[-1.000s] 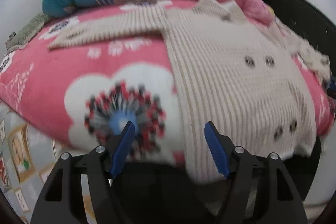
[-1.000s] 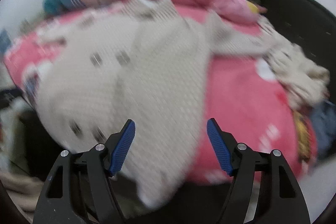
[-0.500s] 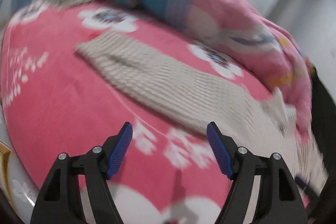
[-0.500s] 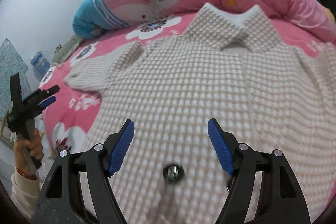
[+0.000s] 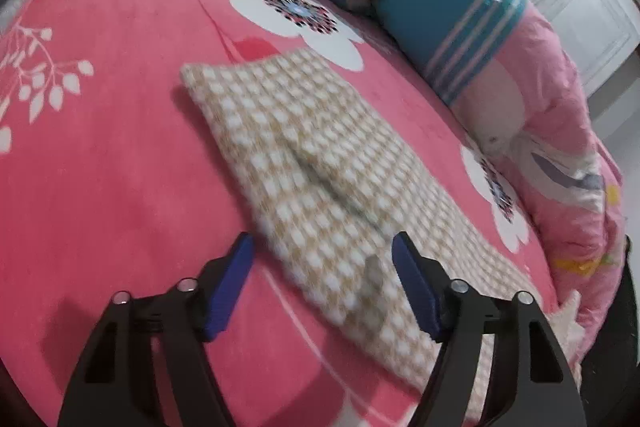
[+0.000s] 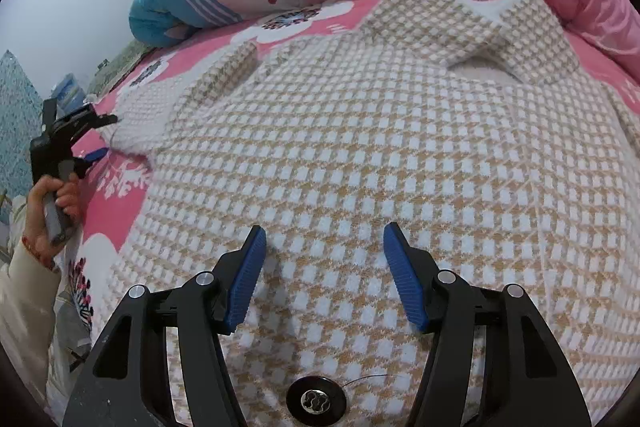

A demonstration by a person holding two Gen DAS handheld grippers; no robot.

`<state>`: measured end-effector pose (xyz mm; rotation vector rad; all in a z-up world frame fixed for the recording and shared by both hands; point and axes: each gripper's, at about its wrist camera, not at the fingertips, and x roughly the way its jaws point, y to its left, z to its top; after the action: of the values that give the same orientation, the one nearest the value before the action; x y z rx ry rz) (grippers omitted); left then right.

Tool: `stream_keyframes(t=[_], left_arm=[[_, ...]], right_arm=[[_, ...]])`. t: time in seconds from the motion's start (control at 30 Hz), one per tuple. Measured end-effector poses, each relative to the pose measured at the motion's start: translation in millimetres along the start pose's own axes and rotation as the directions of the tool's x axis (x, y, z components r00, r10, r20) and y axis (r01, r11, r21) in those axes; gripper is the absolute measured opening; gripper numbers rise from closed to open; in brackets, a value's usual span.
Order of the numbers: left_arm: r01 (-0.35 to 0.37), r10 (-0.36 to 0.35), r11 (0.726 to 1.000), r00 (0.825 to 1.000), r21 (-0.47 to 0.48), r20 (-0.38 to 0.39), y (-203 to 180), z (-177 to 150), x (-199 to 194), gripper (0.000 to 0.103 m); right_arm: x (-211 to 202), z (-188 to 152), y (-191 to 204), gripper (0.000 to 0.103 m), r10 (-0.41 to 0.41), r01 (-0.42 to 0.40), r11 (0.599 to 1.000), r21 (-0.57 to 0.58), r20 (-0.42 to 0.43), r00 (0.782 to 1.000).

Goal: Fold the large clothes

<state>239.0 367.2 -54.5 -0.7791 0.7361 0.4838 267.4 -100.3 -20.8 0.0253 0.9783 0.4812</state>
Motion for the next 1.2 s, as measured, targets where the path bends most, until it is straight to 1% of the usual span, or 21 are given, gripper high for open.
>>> stream_keyframes(t=[0.07,0.13,0.2,0.3,0.37,0.47,0.53,0.57,0.6,0.67,0.7,0.77,0.83,0.9,0.97,1.0,1.03,1.1,1.13,1.17,1.2], left_arm=[[-0.071,0.071,0.997,0.997,0.022,0.010,-4,2,5,0.034],[-0.123,0.122,0.991,0.992,0.047,0.028,-7,3,6,0.018],[-0.157,0.151,0.983,0.986,0.091,0.065,-14,4,0,0.012],[-0.223,0.179,0.948,0.963,0.227,0.200,-46,-3,-28,0.008],[-0.220,0.131,0.924,0.951,0.313,0.282,-75,-10,-57,0.008],[-0.186,0.000,0.868,0.928,0.461,0.374,-128,-32,-107,0.008],[-0.170,-0.095,0.808,0.907,0.564,0.410,-165,-55,-137,0.008],[-0.158,-0.155,0.765,0.896,0.624,0.417,-185,-72,-153,0.008],[-0.148,-0.190,0.736,0.891,0.660,0.412,-199,-83,-162,0.008],[-0.093,-0.279,0.650,0.894,0.754,0.351,-232,-121,-182,0.008],[-0.071,-0.298,0.622,0.899,0.780,0.320,-242,-133,-184,0.009],[0.006,-0.330,0.537,0.922,0.844,0.203,-267,-170,-184,0.010],[0.084,-0.322,0.476,0.943,0.876,0.085,-282,-202,-172,0.012],[0.162,-0.278,0.440,0.960,0.883,-0.037,-288,-235,-149,0.012],[0.240,-0.207,0.438,0.965,0.866,-0.163,-287,-259,-122,0.013],[0.280,-0.178,0.443,0.959,0.851,-0.222,-284,-267,-110,0.015],[0.325,-0.107,0.458,0.944,0.827,-0.312,-279,-281,-89,0.019],[0.308,-0.026,0.467,0.942,0.829,-0.335,-268,-294,-72,0.020],[0.314,-0.046,0.466,0.942,0.827,-0.333,-263,-294,-75,0.021],[0.325,-0.063,0.466,0.940,0.823,-0.336,-261,-291,-79,0.034],[0.357,-0.084,0.469,0.929,0.808,-0.361,-258,-288,-84,0.051]], right_arm=[[1,-1,-1,0.058,0.005,-0.005,1.000,0.004,0.005,1.000],[1,-2,-3,0.058,0.012,-0.012,1.000,0.009,0.010,1.000],[-1,-3,-4,0.056,0.020,-0.020,1.000,0.017,0.016,1.000],[-4,-3,-9,0.052,0.033,-0.034,0.999,0.041,0.021,0.999],[-8,-3,-13,0.049,0.047,-0.048,0.997,0.060,0.025,0.999],[-19,-4,-19,0.048,0.060,-0.064,0.994,0.091,0.045,0.997],[-30,-8,-24,0.048,0.067,-0.074,0.991,0.112,0.065,0.996],[-37,-12,-28,0.048,0.070,-0.079,0.989,0.126,0.077,0.995],[-45,-16,-33,0.048,0.067,-0.079,0.987,0.140,0.088,0.994],[-60,-24,-41,0.048,0.058,-0.074,0.984,0.163,0.102,0.993],[-68,-30,-47,0.048,0.049,-0.068,0.982,0.177,0.111,0.993],[-83,-40,-55,0.048,0.034,-0.058,0.978,0.198,0.123,0.992],[-95,-52,-63,0.049,0.024,-0.050,0.975,0.217,0.121,0.992],[-102,-62,-69,0.053,0.015,-0.041,0.973,0.227,0.114,0.993],[-107,-74,-75,0.056,0.006,-0.029,0.971,0.236,0.098,0.995],[-110,-78,-76,0.057,0.005,-0.027,0.970,0.242,0.091,0.996],[-113,-83,-79,0.057,0.006,-0.026,0.968,0.248,0.081,0.997],[-120,-86,-85,0.060,0.004,-0.022,0.966,0.256,0.072,0.997],[-123,-88,-87,0.061,0.004,-0.023,0.966,0.259,0.073,0.997],[-128,-90,-89,0.063,0.007,-0.028,0.964,0.263,0.078,0.997],[-131,-90,-92,0.065,0.017,-0.039,0.962,0.272,0.086,0.996]])
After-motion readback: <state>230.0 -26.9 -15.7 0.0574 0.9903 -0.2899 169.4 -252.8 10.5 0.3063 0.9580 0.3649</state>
